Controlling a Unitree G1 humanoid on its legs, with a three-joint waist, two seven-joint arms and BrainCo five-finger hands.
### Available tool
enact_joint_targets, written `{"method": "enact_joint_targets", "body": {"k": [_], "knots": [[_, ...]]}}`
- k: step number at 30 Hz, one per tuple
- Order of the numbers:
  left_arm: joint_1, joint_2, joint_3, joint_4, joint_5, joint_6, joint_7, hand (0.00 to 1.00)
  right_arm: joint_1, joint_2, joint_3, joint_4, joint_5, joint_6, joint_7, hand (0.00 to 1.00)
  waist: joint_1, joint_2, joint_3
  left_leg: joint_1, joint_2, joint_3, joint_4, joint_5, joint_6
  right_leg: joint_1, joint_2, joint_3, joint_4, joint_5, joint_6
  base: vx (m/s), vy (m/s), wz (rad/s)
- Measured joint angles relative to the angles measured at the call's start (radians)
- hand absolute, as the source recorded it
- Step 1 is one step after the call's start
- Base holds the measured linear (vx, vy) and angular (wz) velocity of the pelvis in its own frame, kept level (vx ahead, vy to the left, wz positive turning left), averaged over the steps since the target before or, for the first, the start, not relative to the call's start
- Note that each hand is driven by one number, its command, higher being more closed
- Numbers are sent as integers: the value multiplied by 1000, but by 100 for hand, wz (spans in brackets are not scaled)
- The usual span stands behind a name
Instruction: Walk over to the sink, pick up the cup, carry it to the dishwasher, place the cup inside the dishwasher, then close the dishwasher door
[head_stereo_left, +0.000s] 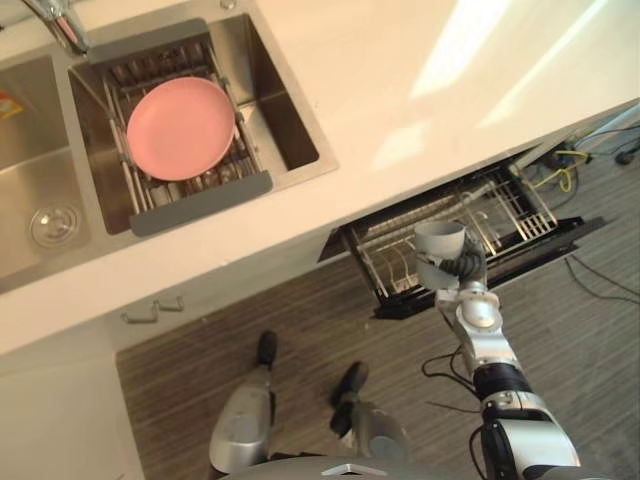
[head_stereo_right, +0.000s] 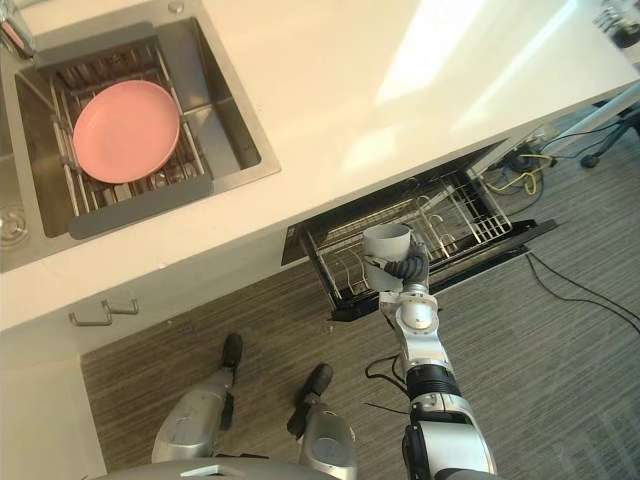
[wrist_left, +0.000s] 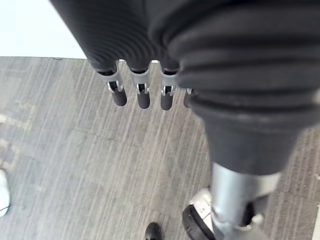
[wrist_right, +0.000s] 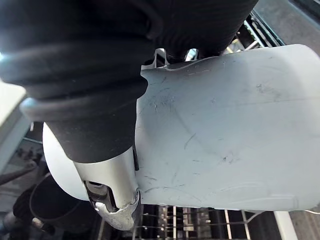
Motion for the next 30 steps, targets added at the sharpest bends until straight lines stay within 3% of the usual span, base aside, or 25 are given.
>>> {"method": "enact_joint_targets", "body": {"k": [4, 7, 12, 14, 17, 20, 25, 26, 30], "knots": [[-47, 2, -13, -20, 118, -144, 113, 0, -80, -56, 37, 17, -35, 25, -26, 100, -2, 7, 59, -29, 7, -11, 0, 21, 0, -27, 8, 0, 4, 10, -6, -19, -22, 4], [-90, 20, -76, -21, 192, -204, 133, 0, -124, -94, 65, 38, -38, 44, -34, 100, -2, 7, 80, -47, 9, -11, 0, 30, -2, -44, 10, 0, 4, 18, -7, 0, 0, 0], [-166, 51, -170, -46, 107, -268, 148, 0, -173, -127, 111, 67, -45, 84, -43, 100, -6, 12, 102, -88, 9, -20, 0, 43, -1, -81, 10, -3, 7, 21, -13, -6, -12, 4], [-199, 56, -220, -83, 84, -299, 147, 0, -186, -129, 118, 72, -126, 78, -88, 100, -7, 22, 116, -119, 6, -39, 0, 57, -2, -103, 9, -17, 10, 22, -14, -6, -27, 22], [-200, 63, -263, -120, 80, -305, 153, 0, -187, -132, 131, 55, -200, 92, -162, 100, -25, 41, 138, -136, 7, -67, -1, 66, 0, -106, 5, -24, 23, 18, -10, 1, -18, 33], [-197, 71, -284, -134, 81, -296, 151, 0, -182, -132, 145, 11, -221, 126, -161, 100, -23, 43, 140, -154, 6, -62, 0, 70, -2, -127, 5, -6, 29, 15, -7, -3, 0, 9], [-198, 78, -301, -128, 16, -214, 98, 0, -202, -132, 157, 27, -207, 151, -137, 100, -24, 60, 148, -161, 5, -51, 0, 72, -3, -137, 1, 1, 28, 20, 0, -5, -6, -2], [-198, 83, -307, -119, -4, -196, 85, 0, -214, -132, 157, 46, -180, 160, -120, 0, -24, 61, 148, -161, 4, -50, -1, 71, -5, -137, 0, 1, 27, 20, 1, 0, 0, 0], [-211, 86, -308, -76, -6, -158, 43, 0, -247, -138, 154, 84, -126, 199, -31, 0, -27, 63, 149, -162, 5, -46, -1, 67, -10, -137, 1, 2, 22, 20, 2, 0, 0, 0]]}}
